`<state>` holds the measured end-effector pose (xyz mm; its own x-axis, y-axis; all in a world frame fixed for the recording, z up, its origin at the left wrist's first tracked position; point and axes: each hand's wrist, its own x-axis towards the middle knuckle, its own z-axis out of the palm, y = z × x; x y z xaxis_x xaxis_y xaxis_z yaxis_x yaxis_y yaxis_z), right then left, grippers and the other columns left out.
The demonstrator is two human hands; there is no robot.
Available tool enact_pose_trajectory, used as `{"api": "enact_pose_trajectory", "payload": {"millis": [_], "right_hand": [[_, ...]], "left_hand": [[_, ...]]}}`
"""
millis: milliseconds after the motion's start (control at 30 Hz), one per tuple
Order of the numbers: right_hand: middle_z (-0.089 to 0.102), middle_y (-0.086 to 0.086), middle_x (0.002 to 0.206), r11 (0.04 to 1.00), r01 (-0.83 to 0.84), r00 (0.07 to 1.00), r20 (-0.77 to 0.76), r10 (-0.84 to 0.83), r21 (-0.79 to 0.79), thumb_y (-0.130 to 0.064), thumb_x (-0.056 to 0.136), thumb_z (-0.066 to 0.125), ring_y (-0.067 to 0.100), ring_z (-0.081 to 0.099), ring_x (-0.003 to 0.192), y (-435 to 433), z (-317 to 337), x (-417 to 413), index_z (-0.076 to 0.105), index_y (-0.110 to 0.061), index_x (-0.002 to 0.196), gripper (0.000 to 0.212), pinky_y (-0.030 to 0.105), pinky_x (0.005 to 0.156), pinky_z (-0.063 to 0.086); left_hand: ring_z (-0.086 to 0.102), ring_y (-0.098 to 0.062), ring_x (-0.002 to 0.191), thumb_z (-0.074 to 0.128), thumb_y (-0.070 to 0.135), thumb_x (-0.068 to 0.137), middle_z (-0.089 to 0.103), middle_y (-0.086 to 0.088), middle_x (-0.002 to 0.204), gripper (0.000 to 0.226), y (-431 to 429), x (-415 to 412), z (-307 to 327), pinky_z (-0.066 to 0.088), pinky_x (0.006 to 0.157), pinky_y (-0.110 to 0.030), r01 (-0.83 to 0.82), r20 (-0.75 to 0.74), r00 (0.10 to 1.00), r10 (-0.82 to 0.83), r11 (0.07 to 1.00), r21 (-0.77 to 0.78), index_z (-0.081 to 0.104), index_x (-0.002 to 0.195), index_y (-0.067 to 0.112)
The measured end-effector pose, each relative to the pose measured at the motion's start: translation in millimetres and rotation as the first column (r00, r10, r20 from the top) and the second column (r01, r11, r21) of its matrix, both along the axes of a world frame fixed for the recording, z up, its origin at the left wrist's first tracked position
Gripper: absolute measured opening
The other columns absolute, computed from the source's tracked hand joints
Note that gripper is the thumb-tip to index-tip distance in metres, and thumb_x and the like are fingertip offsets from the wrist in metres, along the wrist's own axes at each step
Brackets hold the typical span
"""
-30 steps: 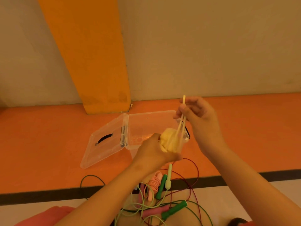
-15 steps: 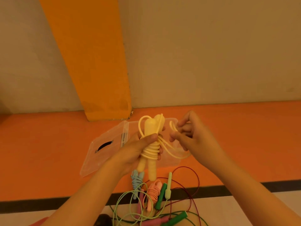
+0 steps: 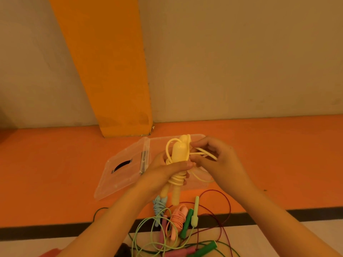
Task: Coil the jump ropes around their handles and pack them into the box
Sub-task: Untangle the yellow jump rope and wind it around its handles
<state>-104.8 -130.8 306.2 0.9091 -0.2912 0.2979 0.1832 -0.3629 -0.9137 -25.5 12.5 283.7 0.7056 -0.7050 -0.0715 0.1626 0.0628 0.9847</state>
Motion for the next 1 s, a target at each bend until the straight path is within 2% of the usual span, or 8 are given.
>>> {"api": "enact_pose_trajectory", "payload": {"millis": [133,267,367,533,667,800,900,1000], "right_hand": [[0.070,0.006,0.083,0.960,-0.005,1.000,-0.013,0.008,0.280,-0.002,0.078,0.072,0.009,0.066,0.073,4.7,-2.1,4.2,0.066,-0.008,0.090,0.015,0.017,0.064,0.050],[0.070,0.008,0.081,0.916,0.031,0.998,-0.061,-0.007,0.401,-0.003,0.076,0.073,0.013,0.067,0.069,3.2,-2.9,5.3,0.067,-0.006,0.088,0.014,0.019,0.064,0.053],[0.070,0.007,0.081,0.882,0.020,0.995,-0.100,0.031,0.470,-0.004,0.075,0.074,0.015,0.067,0.072,-0.5,-4.6,6.0,0.067,-0.009,0.085,0.014,0.022,0.067,0.054],[0.069,0.009,0.083,0.867,0.046,0.983,-0.178,0.050,0.497,0.001,0.075,0.072,0.016,0.067,0.070,-4.3,-4.3,4.7,0.061,-0.012,0.091,0.023,0.026,0.063,0.055],[0.061,0.016,0.084,0.893,0.151,0.973,-0.226,-0.058,0.425,0.004,0.076,0.066,0.017,0.061,0.062,-3.0,-8.5,5.9,0.049,-0.015,0.091,0.029,0.031,0.061,0.050],[0.056,0.007,0.070,0.872,0.157,0.979,-0.192,-0.074,0.463,0.005,0.079,0.063,0.016,0.055,0.058,-2.0,-11.4,11.1,0.044,-0.015,0.089,0.029,0.029,0.061,0.049],[0.054,0.008,0.069,0.808,0.101,0.991,-0.130,-0.030,0.581,0.008,0.081,0.059,0.018,0.053,0.061,-1.8,-10.1,13.1,0.042,-0.016,0.084,0.030,0.023,0.058,0.049],[0.052,0.009,0.072,0.728,0.030,0.995,-0.086,0.041,0.685,0.009,0.082,0.057,0.016,0.052,0.063,-2.8,-10.8,14.1,0.042,-0.017,0.080,0.030,0.026,0.060,0.045]], "left_hand": [[0.064,-0.018,0.065,0.075,0.017,0.064,0.067,-0.005,0.073,0.043,-1.6,0.9,-4.2,0.054,0.059,-0.032,-0.070,0.060,0.996,0.068,0.997,0.029,0.062,0.103,0.010],[0.064,-0.017,0.066,0.082,0.006,0.068,0.067,-0.001,0.073,0.042,-2.8,-0.5,-6.0,0.055,0.059,-0.031,-0.045,0.073,0.996,0.043,0.999,0.030,0.061,0.103,0.012],[0.064,-0.016,0.065,0.083,0.008,0.066,0.067,-0.001,0.072,0.045,-1.7,-1.1,-5.2,0.055,0.058,-0.031,-0.015,0.082,0.997,0.013,1.000,0.027,0.060,0.104,0.010],[0.064,-0.013,0.067,0.076,-0.002,0.074,0.066,-0.004,0.080,0.037,-2.4,-1.4,-3.8,0.055,0.059,-0.026,-0.030,0.165,0.986,0.018,0.997,0.072,0.061,0.103,0.015],[0.063,-0.008,0.080,0.085,0.017,0.061,0.069,0.000,0.095,0.051,-6.8,-1.2,-9.4,0.053,0.067,-0.023,-0.078,0.289,0.957,0.034,0.987,0.142,0.064,0.107,0.022],[0.065,-0.012,0.079,0.082,0.009,0.071,0.070,0.001,0.092,0.041,-10.2,-1.1,-7.3,0.054,0.069,-0.026,-0.131,0.238,0.966,0.102,0.985,0.110,0.064,0.104,0.025],[0.066,-0.014,0.075,0.079,0.008,0.074,0.071,-0.002,0.086,0.032,-9.9,0.0,-3.1,0.055,0.066,-0.028,-0.127,0.149,0.982,0.115,0.989,0.071,0.066,0.101,0.020],[0.066,-0.015,0.072,0.078,0.009,0.075,0.071,-0.002,0.081,0.027,-10.3,0.9,-1.7,0.054,0.066,-0.031,-0.116,0.101,0.989,0.109,0.991,0.061,0.067,0.098,0.017]]}}
